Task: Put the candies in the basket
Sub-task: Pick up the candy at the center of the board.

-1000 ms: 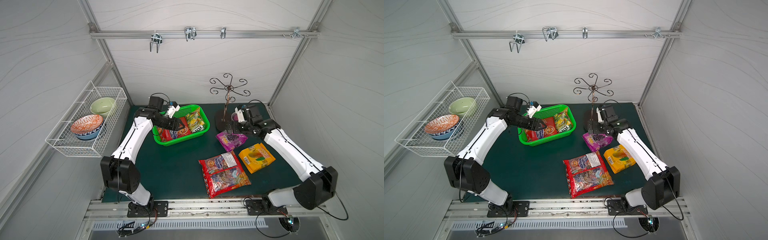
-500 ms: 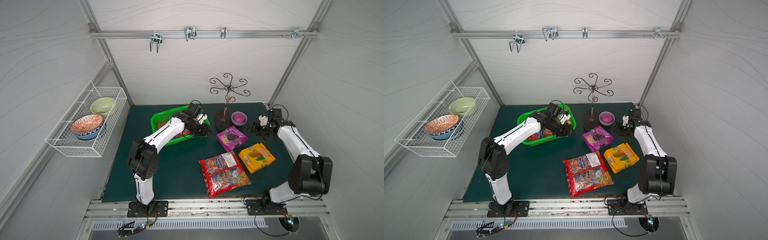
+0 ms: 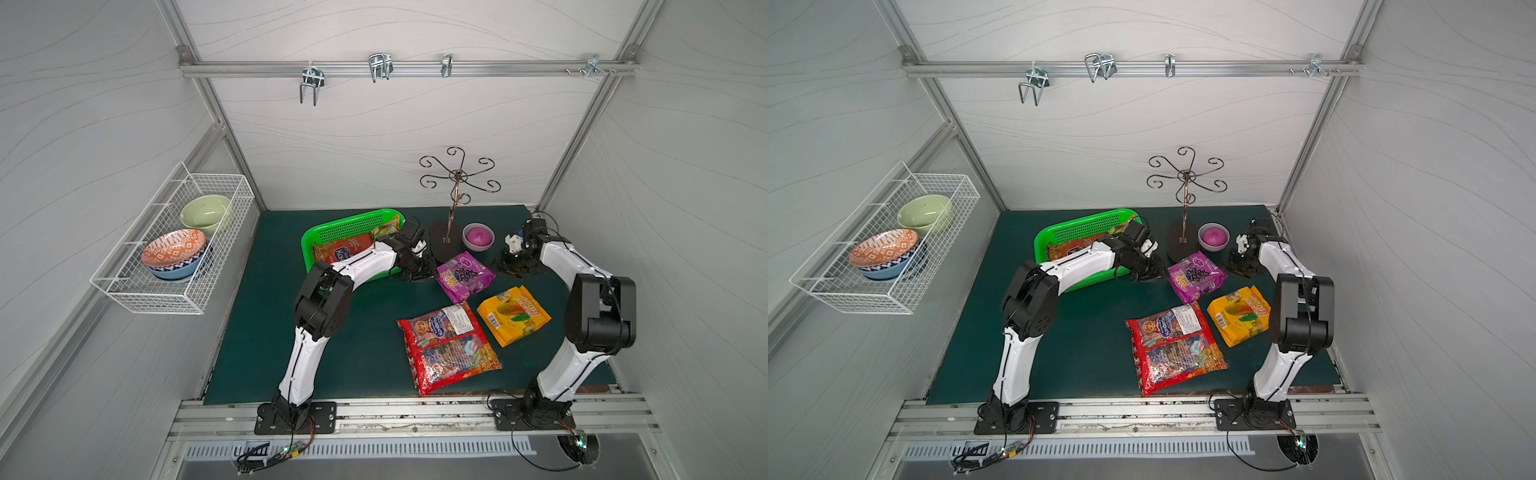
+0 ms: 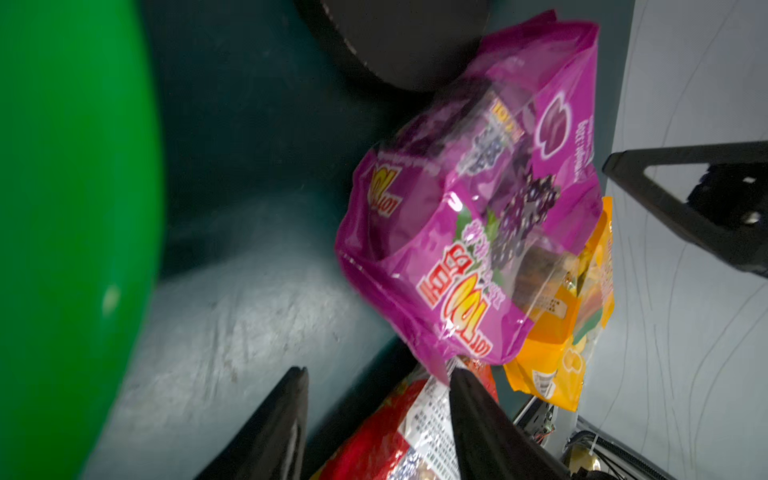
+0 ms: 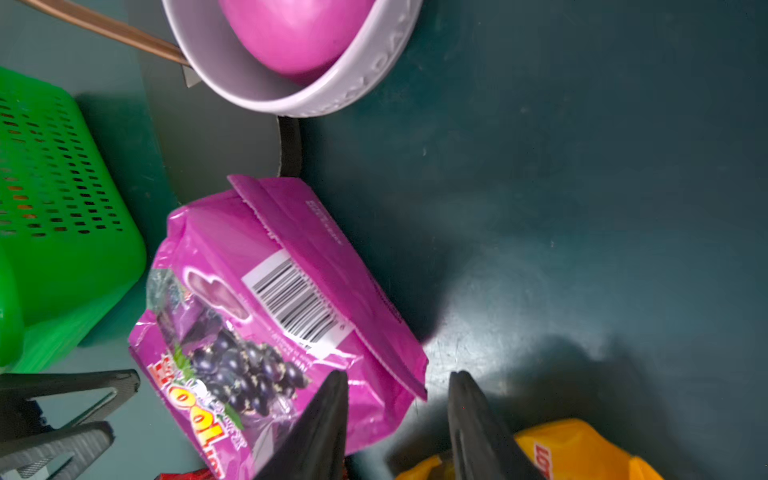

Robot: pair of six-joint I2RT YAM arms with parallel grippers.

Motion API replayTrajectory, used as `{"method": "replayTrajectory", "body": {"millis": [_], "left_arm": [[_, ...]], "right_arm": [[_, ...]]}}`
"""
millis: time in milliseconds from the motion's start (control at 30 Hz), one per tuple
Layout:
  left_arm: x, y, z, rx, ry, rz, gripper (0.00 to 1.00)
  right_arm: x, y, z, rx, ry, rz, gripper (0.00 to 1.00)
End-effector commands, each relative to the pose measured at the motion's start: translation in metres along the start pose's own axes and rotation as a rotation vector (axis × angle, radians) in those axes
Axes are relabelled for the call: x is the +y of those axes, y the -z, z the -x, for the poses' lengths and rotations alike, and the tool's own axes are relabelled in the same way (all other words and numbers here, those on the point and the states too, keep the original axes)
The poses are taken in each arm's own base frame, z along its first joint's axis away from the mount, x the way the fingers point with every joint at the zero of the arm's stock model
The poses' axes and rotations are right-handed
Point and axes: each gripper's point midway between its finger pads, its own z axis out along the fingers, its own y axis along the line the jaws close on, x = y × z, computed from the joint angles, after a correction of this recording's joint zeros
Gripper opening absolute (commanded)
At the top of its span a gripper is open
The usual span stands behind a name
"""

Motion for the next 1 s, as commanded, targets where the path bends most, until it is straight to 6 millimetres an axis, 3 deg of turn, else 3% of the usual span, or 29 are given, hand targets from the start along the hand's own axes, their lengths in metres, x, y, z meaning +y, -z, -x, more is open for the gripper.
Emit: {"method": "replayTrajectory", "body": {"millis": [0, 33, 200, 300, 400, 500, 600, 767, 967], "left_arm": [[-0.025, -0.004, 0.021, -0.056, -0.011, -0.062, 0.57], [-0.025, -0.007, 0.021, -0.054, -0.004, -0.063, 0.57], [-0.005, -0.025, 0.018, -0.032, 0.026, -0.004, 0.50], [-0.006, -0.023, 0.020, -0.029, 0.024, -0.011, 0.42], [0.001, -0.023, 0.015, -0.018, 0.034, -0.008, 0.33], [0.004, -0.017, 0.015, -0.016, 0.046, -0.014, 0.33], [0.011, -0.008, 0.016, -0.019, 0.063, -0.004, 0.33], [0.032, 0.014, 0.007, -0.035, 0.040, 0.087, 0.34], [0.021, 0.008, -0.004, -0.020, -0.046, 0.084, 0.35]], "right_arm": [[0.012, -0.005, 0.001, 0.023, 0.024, 0.047, 0.33], [0.018, -0.005, -0.003, 0.042, 0.024, 0.075, 0.27], [0.041, -0.002, -0.020, 0.100, 0.063, 0.124, 0.24], [0.050, -0.001, -0.029, 0.119, 0.062, 0.170, 0.23], [0.074, 0.005, -0.042, 0.144, 0.034, 0.299, 0.14], [0.095, 0.013, -0.062, 0.174, 0.079, 0.328, 0.14], [0.103, 0.022, -0.073, 0.172, 0.097, 0.337, 0.16], [0.094, 0.043, -0.059, 0.084, 0.080, 0.324, 0.19], [0.074, 0.071, -0.031, -0.106, 0.046, 0.215, 0.27]]}}
